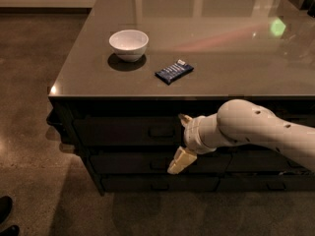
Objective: Open top drawer
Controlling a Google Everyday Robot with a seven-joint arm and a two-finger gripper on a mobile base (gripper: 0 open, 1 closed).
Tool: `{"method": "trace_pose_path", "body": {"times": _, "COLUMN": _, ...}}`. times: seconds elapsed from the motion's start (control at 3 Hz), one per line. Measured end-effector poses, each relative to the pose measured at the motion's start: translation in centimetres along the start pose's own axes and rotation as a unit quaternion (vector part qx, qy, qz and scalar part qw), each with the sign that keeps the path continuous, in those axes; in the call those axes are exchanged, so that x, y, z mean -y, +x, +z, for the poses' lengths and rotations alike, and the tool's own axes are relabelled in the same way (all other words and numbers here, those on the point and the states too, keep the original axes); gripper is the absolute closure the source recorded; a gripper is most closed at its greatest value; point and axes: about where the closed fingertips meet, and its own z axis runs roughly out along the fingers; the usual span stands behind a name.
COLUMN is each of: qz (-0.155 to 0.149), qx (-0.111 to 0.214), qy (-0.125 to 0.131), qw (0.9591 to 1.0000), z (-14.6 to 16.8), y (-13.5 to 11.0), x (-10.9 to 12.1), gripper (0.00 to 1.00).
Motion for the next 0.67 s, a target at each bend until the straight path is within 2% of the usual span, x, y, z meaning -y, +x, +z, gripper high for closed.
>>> {"method": "trace_pose_path", "body": {"times": 0.67, "qz": 0.006, "qx": 0.000, "qy": -0.005, "qw": 1.0000, "z": 2.1, "y": 0.9, "x": 0.8, "gripper": 0.00}}
